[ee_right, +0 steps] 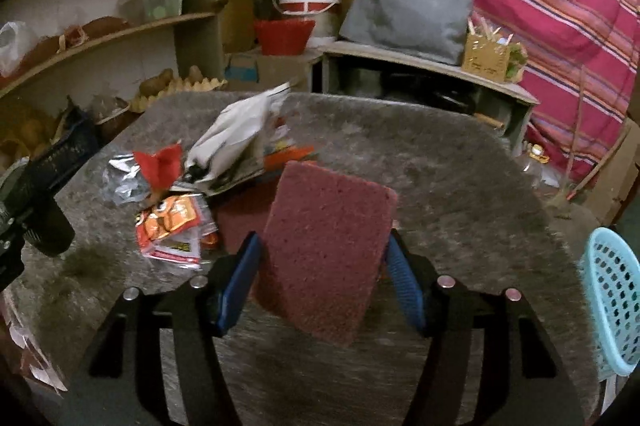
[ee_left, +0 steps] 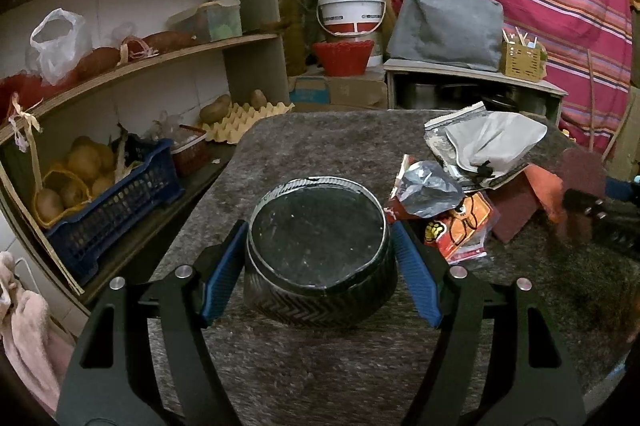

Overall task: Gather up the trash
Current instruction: 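Carry the black cup and maroon pad with both tools over the blue basket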

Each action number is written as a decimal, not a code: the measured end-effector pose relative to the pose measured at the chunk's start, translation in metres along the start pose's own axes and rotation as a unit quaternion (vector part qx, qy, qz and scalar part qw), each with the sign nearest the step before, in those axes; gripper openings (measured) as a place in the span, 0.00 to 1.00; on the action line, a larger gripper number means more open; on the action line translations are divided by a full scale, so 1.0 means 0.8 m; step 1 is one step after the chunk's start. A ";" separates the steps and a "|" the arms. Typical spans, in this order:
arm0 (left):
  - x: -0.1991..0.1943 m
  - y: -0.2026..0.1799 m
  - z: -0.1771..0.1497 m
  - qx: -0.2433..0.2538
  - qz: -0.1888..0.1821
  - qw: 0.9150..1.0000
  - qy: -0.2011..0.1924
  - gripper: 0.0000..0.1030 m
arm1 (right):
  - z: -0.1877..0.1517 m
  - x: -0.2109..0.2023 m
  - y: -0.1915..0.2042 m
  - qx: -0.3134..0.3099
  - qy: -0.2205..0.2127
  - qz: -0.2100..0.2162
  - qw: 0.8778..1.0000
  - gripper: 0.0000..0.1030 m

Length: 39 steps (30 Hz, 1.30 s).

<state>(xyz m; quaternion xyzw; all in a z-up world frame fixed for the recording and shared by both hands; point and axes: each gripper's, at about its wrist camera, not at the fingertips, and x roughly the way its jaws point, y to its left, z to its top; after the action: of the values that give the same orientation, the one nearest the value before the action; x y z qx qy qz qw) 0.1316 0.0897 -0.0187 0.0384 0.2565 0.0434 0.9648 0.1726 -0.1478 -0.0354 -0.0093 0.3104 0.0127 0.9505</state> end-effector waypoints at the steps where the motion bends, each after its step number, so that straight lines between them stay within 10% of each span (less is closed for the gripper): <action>1: 0.000 -0.002 0.000 0.001 0.000 1.000 0.000 0.69 | -0.001 -0.002 -0.007 0.005 0.000 -0.001 1.000 0.61; 20: -0.020 -0.104 0.022 0.048 -0.016 0.998 -0.028 0.69 | -0.004 -0.063 -0.152 0.040 -0.037 -0.041 0.998 0.61; 39: -0.056 -0.372 0.054 0.092 -0.191 0.976 -0.042 0.69 | -0.041 -0.118 -0.412 0.117 -0.024 -0.160 0.980 0.61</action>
<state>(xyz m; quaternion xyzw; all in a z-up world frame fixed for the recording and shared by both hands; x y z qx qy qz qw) 0.1332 -0.2128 0.0123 0.0792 0.2213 -0.1667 0.9576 0.0869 -0.4797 -0.0025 0.0524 0.2817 -0.1761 0.9417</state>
